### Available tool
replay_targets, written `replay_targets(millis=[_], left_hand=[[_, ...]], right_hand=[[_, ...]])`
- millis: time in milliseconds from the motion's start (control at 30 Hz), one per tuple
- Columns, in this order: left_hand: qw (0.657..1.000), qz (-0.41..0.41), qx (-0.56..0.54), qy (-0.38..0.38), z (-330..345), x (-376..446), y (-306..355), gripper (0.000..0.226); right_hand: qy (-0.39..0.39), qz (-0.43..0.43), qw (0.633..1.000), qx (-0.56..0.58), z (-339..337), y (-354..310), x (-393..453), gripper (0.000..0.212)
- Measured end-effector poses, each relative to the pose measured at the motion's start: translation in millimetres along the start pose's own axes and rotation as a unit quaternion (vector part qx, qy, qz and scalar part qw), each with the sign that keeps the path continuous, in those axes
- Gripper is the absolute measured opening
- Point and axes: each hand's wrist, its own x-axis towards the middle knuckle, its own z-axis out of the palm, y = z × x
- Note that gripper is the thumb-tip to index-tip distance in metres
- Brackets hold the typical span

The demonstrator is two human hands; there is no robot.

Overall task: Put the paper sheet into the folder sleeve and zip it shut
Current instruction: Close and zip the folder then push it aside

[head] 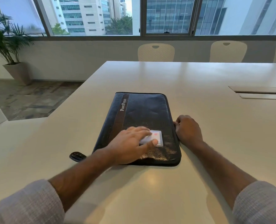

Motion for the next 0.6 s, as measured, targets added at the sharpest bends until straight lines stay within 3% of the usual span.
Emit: replay_targets(millis=[233, 467, 600], left_hand=[[0.990, -0.064, 0.084, 0.095, -16, 58, -16, 0.080], [0.984, -0.116, 0.129, 0.049, -14, 94, -63, 0.090], [0.985, -0.100, 0.142, 0.008, -9, 100, -73, 0.099]], right_hand=[[0.001, -0.003, 1.000, 0.004, 1, 1, -1, 0.017], [-0.013, -0.013, 0.999, 0.029, 0, 5, 1, 0.016], [-0.017, -0.015, 0.999, 0.038, 0, 7, 1, 0.015]])
